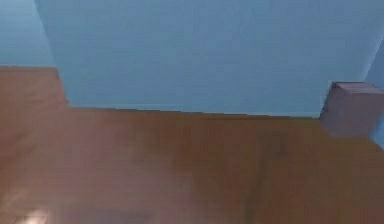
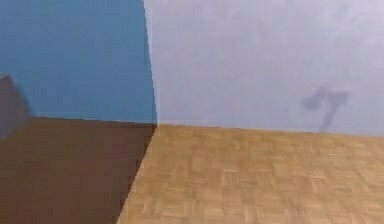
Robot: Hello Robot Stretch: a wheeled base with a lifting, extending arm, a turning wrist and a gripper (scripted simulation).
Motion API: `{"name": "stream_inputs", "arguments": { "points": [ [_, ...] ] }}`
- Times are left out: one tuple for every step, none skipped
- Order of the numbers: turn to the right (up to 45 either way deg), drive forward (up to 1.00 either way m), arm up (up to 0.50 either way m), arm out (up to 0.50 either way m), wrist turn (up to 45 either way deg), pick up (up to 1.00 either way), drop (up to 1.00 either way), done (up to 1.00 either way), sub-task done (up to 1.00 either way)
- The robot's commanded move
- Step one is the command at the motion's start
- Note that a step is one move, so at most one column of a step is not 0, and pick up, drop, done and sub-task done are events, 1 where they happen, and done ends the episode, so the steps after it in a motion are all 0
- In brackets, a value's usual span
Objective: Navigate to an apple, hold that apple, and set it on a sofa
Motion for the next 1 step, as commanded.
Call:
{"name": "stream_inputs", "arguments": {
  "points": [
    [0.0,0.35,0.00,0.00,0.0,0.00,0.00,0.00,0.00]
  ]
}}
